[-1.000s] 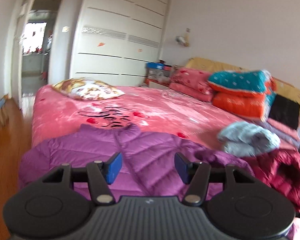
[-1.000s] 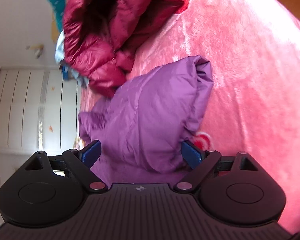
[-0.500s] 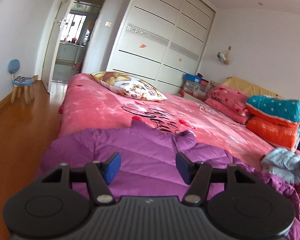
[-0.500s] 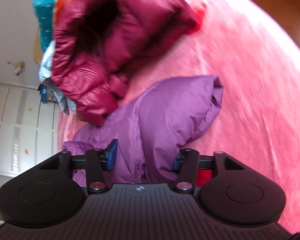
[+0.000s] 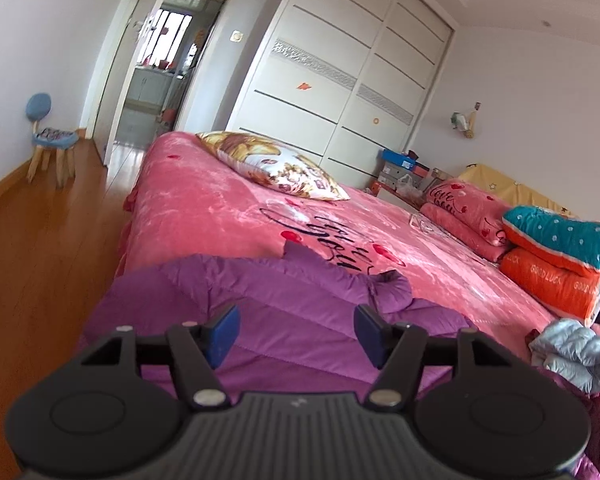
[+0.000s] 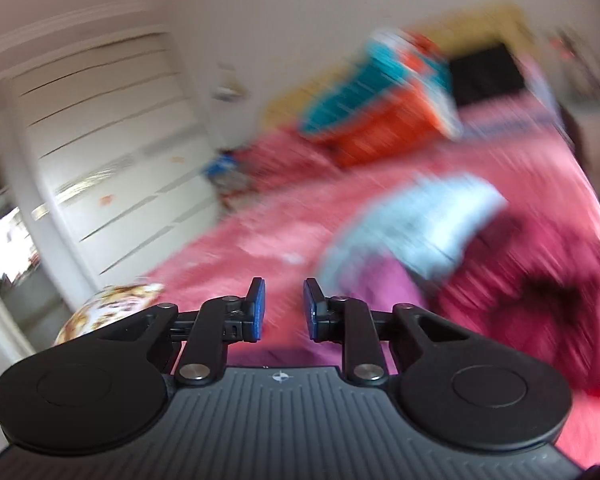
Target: Fold large clothes
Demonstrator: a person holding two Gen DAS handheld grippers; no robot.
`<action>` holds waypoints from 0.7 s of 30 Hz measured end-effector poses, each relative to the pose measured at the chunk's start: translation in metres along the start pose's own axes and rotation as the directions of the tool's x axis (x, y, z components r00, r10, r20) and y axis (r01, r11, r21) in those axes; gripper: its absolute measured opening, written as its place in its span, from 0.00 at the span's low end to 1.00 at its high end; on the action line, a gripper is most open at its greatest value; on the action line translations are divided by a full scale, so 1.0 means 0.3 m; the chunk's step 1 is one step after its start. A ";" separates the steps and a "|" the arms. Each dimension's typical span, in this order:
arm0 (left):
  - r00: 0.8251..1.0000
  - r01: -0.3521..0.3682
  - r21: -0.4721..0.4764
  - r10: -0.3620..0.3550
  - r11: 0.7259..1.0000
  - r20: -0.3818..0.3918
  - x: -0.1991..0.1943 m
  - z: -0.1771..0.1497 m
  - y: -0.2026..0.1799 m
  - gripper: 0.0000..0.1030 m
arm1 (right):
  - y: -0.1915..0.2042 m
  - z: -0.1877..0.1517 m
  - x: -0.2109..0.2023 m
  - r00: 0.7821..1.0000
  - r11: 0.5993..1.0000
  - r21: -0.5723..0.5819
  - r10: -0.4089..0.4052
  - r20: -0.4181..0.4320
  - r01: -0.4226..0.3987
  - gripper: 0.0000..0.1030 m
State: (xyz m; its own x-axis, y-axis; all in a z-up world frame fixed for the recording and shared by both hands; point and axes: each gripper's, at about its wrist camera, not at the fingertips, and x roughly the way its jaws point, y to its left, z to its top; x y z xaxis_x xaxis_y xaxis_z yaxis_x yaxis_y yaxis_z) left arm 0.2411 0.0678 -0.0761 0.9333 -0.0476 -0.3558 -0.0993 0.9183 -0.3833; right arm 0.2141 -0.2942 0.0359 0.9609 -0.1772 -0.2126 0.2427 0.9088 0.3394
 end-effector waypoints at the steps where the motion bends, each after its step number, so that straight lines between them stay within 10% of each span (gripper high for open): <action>1: 1.000 -0.002 -0.004 0.002 1.000 -0.006 0.003 0.000 0.007 0.62 | 0.059 0.013 0.030 1.000 0.999 -0.042 0.029 0.004 -0.029 0.24; 5: 1.000 0.003 -0.015 -0.004 1.000 -0.025 0.017 0.001 0.023 0.62 | 0.196 -0.009 0.105 0.995 0.985 -0.139 0.095 -0.040 -0.100 0.24; 12: 0.996 0.052 -0.015 -0.053 0.999 -0.076 0.040 -0.016 -0.002 0.63 | 0.032 -0.179 0.143 0.985 0.984 -0.165 -0.090 -0.144 0.066 0.36; 17: 0.994 0.072 0.051 -0.067 0.996 -0.083 0.046 -0.036 -0.058 0.64 | -0.090 -0.279 0.141 0.954 0.954 -0.213 -0.247 -0.170 0.210 0.97; 21: 0.993 0.081 0.070 -0.074 0.994 -0.089 0.058 -0.048 -0.086 0.65 | -0.105 -0.326 0.211 0.934 0.938 -0.261 -0.286 -0.216 0.227 1.00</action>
State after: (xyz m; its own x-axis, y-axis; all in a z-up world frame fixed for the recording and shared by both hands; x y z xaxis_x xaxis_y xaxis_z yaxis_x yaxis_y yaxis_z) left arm 0.2551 0.0376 -0.0847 0.9039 -0.1505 -0.4005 0.0007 0.9366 -0.3504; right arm 0.2544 -0.2971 -0.0778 0.7991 -0.3435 -0.4934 0.4108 0.9112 0.0309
